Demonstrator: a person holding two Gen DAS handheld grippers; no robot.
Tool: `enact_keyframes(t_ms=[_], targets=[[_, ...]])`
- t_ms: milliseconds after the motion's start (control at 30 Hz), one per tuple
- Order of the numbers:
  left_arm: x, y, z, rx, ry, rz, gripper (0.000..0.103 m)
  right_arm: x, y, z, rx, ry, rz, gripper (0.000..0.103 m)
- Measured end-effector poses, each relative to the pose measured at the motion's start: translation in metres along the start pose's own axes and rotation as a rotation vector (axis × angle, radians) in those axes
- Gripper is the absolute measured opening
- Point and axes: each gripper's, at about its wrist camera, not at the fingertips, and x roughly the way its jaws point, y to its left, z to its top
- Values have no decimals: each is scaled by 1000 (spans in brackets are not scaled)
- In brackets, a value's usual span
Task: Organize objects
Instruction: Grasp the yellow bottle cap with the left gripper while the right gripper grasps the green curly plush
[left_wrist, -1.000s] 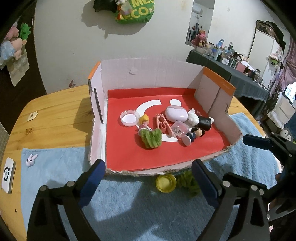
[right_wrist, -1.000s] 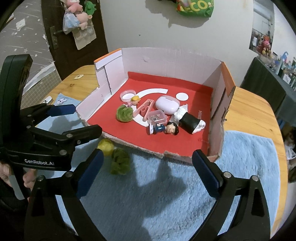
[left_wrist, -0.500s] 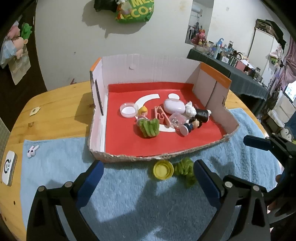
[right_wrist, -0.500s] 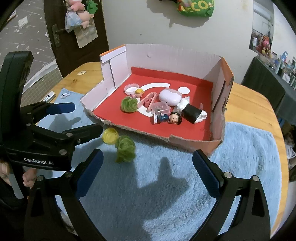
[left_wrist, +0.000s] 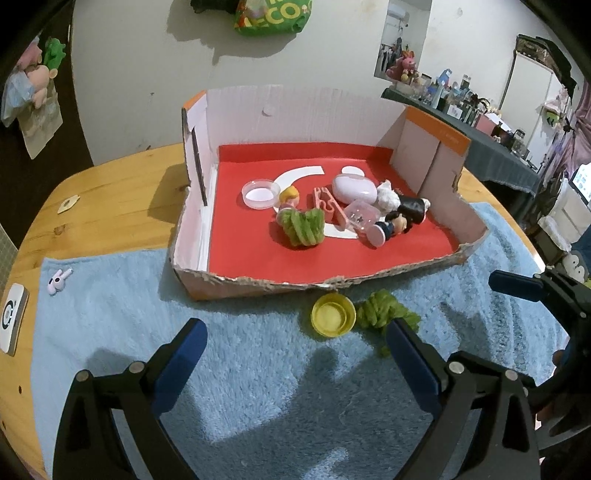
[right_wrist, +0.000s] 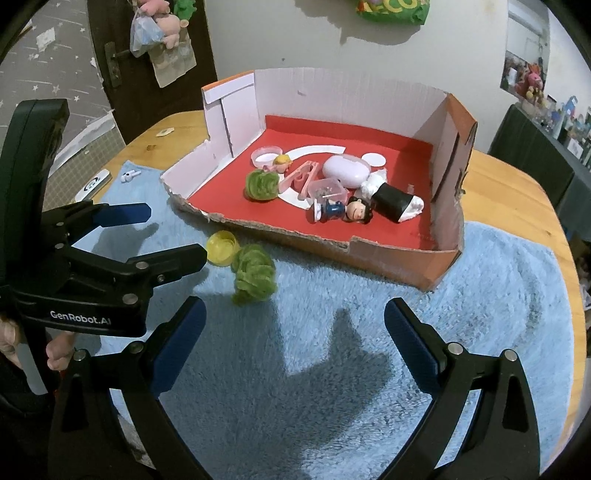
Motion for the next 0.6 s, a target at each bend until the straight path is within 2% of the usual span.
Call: enact_keyframes(t_ms=[300,433,600], targets=[[7,0,-3,13,6,-8,97,9,1,-2,-15,7,-19,99],[9,0,-3,20,12,-20,89,13,1,-2,-21,11,-14,97],[13,-1,-5,34,25,-32,74,19,5,-1,-35,22,-6,87]])
